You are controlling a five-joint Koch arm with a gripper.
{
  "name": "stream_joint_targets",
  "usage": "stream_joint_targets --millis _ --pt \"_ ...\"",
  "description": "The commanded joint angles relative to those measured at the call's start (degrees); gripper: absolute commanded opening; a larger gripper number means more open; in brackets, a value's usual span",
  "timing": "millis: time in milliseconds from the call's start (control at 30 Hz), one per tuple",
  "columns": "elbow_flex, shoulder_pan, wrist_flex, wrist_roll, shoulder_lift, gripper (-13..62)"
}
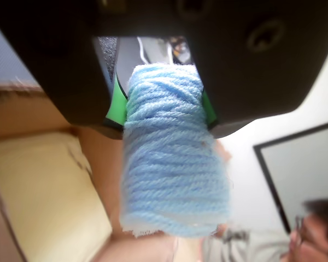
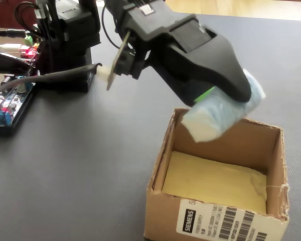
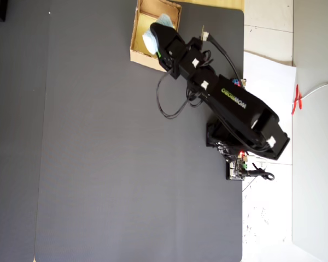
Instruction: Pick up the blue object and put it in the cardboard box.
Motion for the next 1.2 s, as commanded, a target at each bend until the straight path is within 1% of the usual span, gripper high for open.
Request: stream_joint_targets --millis 0,33,100,133,167,267,467,600,700,833,933,1167 --pt "-6.2 0.7 1.9 0.1 0.5 19.7" --pt "-6.9 1.2 4.3 0.1 0.4 22.7" --pt "-6.5 1.8 4.8 0.1 0.6 23.3" --pt "-6.5 1.8 5.8 0.2 0.9 25.7" --pt "-6.9 1.8 8.3 0.2 1.3 29.8" --pt "-6.9 1.8 11.4 0.2 3.1 33.6" --pt "-5.6 0.4 11.8 0.2 6.9 33.8" --pt "-4.9 -2.8 11.3 1.4 9.0 33.8" --pt "-3.2 -7.6 8.7 7.0 10.7 34.1" --pt "-1.8 -14.4 8.4 7.2 12.9 34.1" --pt "0.5 -20.2 8.9 7.3 16.8 34.3" --pt "8.3 -29.1 9.1 7.5 25.1 34.3"
